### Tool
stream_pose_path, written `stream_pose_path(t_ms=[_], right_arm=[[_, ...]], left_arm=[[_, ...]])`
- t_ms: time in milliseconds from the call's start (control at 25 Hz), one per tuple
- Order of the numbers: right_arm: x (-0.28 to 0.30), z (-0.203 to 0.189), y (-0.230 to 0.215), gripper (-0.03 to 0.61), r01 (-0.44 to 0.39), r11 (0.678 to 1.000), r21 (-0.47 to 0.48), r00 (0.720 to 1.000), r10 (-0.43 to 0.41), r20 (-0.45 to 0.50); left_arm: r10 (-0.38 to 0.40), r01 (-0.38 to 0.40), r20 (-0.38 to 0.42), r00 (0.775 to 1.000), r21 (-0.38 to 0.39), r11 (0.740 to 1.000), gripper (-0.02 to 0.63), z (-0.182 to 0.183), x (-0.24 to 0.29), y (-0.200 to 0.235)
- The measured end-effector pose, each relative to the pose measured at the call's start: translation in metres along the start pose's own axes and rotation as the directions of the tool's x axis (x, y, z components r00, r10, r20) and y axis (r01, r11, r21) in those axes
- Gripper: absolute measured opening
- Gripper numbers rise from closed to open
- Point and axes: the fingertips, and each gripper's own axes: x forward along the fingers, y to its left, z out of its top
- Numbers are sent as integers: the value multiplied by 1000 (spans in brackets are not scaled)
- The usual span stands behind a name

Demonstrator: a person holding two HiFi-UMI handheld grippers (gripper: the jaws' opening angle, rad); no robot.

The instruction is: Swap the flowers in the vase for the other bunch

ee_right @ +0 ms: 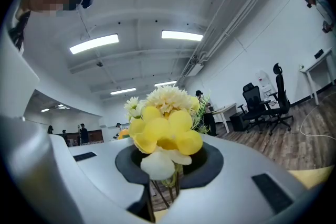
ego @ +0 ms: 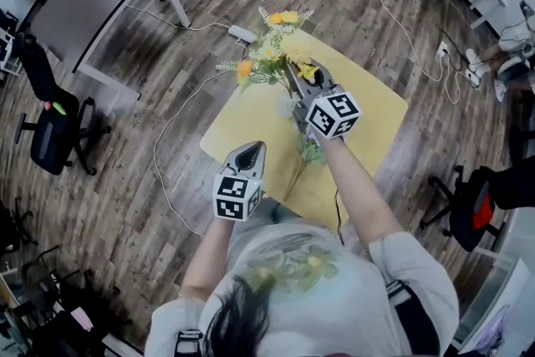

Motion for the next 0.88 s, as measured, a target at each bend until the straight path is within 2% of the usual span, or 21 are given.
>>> stream_pose_path(t_ms=[480,720,880], right_arm=[[-35,-62,4,77,27,999,-38,987,-33,-156],[-49,-71,0,77,60,996,-69,979,-72,-188],[-58,-73,3,77,49,996,-80,979,-64,-195]], left_arm=[[-17,17,-8,1000,9,1000,18,-15,-3,-13],[-24,25,-8,1000,13,1000,18,-17,-2,-20],[-27,27,-9,1000,17,999,18,-18,-1,-25]])
